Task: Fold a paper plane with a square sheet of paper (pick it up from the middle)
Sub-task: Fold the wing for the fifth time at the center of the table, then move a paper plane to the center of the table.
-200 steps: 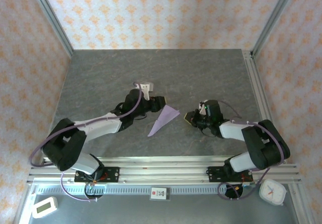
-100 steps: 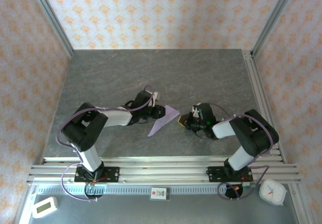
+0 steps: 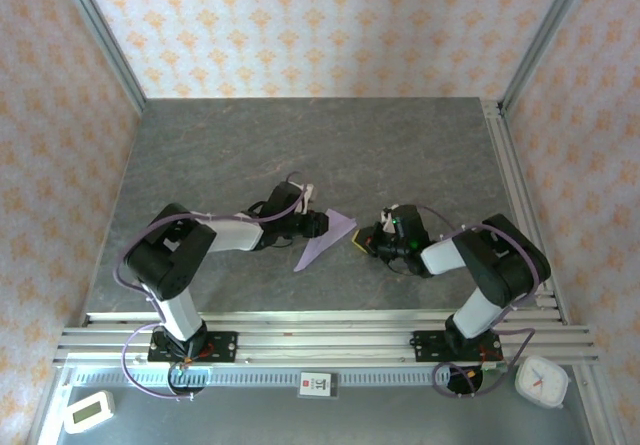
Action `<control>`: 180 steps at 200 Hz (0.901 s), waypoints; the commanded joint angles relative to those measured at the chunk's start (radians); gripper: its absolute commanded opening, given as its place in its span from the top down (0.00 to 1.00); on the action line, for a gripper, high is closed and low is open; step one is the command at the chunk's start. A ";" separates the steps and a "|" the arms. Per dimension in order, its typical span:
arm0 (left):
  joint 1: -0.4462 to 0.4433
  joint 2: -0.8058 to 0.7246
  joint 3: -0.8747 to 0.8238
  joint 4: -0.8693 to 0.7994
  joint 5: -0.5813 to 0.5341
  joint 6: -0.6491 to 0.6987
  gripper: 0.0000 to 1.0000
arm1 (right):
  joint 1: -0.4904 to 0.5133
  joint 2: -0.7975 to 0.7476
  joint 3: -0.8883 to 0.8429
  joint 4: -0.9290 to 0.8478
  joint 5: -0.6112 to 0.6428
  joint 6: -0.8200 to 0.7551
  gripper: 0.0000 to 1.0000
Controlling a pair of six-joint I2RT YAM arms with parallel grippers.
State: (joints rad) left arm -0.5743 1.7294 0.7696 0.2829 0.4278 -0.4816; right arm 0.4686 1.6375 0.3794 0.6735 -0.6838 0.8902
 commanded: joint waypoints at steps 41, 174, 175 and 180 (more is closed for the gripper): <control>0.002 -0.062 -0.026 0.046 -0.075 -0.017 0.56 | 0.024 0.076 0.039 0.043 0.015 -0.005 1.00; 0.001 0.014 0.006 0.044 0.139 -0.015 0.82 | 0.038 0.176 0.083 0.086 -0.009 0.003 1.00; 0.001 0.012 0.005 0.045 0.140 -0.016 0.82 | 0.038 0.178 0.083 0.086 -0.010 0.003 1.00; -0.001 0.006 -0.003 0.053 0.146 -0.019 0.82 | 0.038 0.182 0.086 0.088 -0.011 0.003 1.00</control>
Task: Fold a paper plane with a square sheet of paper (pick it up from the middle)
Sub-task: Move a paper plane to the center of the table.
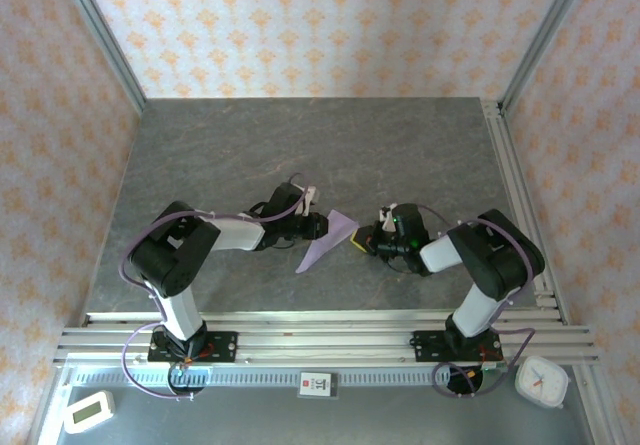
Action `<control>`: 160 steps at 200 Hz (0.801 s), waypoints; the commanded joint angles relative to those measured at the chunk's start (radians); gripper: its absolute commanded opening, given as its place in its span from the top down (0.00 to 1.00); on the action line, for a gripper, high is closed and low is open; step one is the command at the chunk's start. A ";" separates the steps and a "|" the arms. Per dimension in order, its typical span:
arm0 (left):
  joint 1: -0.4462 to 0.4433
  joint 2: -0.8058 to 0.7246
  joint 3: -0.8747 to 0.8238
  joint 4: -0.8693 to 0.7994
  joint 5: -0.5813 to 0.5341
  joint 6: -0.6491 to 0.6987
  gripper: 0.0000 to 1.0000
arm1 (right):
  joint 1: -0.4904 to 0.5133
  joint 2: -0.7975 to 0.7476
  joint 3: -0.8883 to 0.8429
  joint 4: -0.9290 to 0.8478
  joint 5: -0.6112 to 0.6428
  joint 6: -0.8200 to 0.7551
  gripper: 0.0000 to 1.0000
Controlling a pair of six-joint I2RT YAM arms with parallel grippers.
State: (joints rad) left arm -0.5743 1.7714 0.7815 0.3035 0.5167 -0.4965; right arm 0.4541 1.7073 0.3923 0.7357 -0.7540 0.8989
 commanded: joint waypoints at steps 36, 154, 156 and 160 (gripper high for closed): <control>-0.030 -0.056 -0.047 0.086 0.075 -0.044 0.82 | 0.055 0.138 0.082 0.037 0.052 -0.005 1.00; -0.166 -0.050 -0.017 0.060 -0.148 -0.114 1.00 | 0.054 0.137 0.072 0.059 0.032 -0.005 1.00; -0.165 -0.056 -0.014 0.052 -0.161 -0.110 1.00 | 0.054 0.132 0.074 0.051 0.034 -0.008 1.00; -0.165 -0.068 -0.007 0.032 -0.188 -0.101 1.00 | 0.054 0.117 0.077 0.033 0.039 -0.016 1.00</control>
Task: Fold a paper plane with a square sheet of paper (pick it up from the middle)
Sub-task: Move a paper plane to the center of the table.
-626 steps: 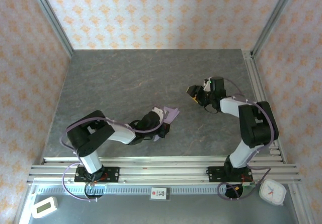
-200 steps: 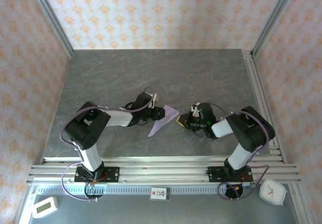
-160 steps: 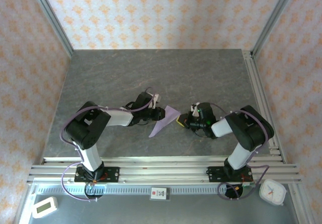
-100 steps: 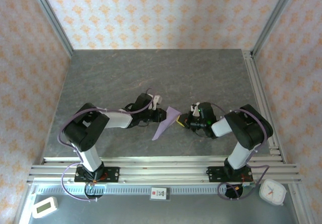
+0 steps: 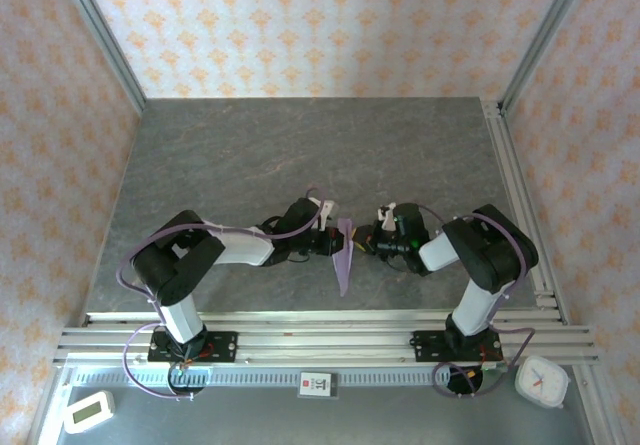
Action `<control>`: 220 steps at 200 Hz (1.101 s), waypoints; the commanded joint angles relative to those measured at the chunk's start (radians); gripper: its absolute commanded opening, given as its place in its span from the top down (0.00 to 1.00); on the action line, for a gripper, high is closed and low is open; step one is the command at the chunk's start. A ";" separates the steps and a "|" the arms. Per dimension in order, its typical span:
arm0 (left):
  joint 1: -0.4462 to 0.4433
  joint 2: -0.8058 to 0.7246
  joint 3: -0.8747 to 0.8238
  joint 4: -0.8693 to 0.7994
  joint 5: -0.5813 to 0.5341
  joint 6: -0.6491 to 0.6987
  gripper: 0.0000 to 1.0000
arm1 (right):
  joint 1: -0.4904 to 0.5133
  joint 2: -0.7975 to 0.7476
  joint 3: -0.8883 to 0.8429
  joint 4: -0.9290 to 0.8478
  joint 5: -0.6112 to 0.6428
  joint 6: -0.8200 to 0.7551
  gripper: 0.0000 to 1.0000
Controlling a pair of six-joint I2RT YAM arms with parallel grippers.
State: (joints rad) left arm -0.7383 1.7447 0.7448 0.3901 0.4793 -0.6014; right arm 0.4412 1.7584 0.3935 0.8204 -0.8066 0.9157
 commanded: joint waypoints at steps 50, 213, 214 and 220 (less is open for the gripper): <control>0.035 -0.087 0.240 -0.420 -0.445 0.191 1.00 | 0.047 -0.134 0.095 -0.296 0.188 -0.136 1.00; 0.031 0.194 0.473 -0.698 -0.570 0.309 1.00 | 0.045 -0.263 0.004 -0.300 0.199 -0.138 1.00; 0.031 0.194 0.472 -0.698 -0.569 0.308 1.00 | 0.046 -0.262 0.004 -0.301 0.199 -0.138 1.00; 0.031 0.188 0.468 -0.693 -0.568 0.302 1.00 | 0.045 -0.260 0.006 -0.301 0.201 -0.139 1.00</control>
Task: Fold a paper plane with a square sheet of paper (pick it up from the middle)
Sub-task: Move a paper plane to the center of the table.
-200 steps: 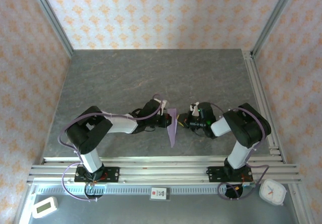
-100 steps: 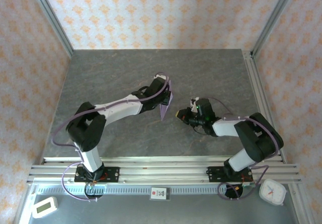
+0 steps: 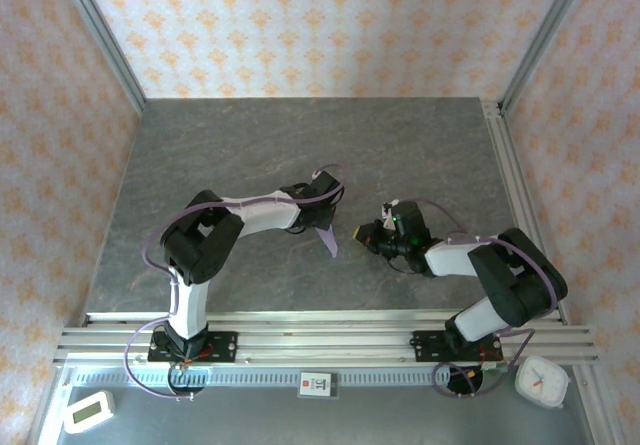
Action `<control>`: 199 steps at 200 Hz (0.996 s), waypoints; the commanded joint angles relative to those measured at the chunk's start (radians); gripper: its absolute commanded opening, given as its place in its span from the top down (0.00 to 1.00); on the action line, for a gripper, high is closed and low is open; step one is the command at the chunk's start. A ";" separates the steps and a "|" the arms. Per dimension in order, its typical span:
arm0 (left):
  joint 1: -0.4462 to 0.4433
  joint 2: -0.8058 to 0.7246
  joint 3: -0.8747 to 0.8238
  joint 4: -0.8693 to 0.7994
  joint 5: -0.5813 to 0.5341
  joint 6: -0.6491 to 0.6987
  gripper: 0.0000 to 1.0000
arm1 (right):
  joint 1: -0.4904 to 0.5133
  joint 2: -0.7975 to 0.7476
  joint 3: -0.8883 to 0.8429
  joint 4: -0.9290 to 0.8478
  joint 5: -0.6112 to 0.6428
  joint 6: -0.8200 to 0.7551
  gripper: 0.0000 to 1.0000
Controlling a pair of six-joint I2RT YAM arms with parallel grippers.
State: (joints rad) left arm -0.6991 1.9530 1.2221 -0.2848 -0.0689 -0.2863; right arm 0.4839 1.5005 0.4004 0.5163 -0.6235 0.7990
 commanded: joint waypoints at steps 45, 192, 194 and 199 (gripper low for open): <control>-0.008 -0.075 0.008 -0.022 0.049 -0.019 1.00 | 0.006 0.019 0.040 -0.012 0.009 -0.053 0.73; -0.007 0.015 0.200 -0.251 0.080 0.117 1.00 | 0.067 0.169 0.150 0.133 0.003 0.015 0.60; -0.008 0.015 0.200 -0.252 0.080 0.117 1.00 | 0.067 0.172 0.150 0.136 0.002 0.016 0.60; -0.008 0.015 0.199 -0.253 0.080 0.119 1.00 | 0.068 0.175 0.152 0.139 0.002 0.019 0.60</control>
State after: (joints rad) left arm -0.7025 1.9419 1.4017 -0.4816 0.0093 -0.2024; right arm 0.5472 1.6543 0.5175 0.5800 -0.6273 0.7898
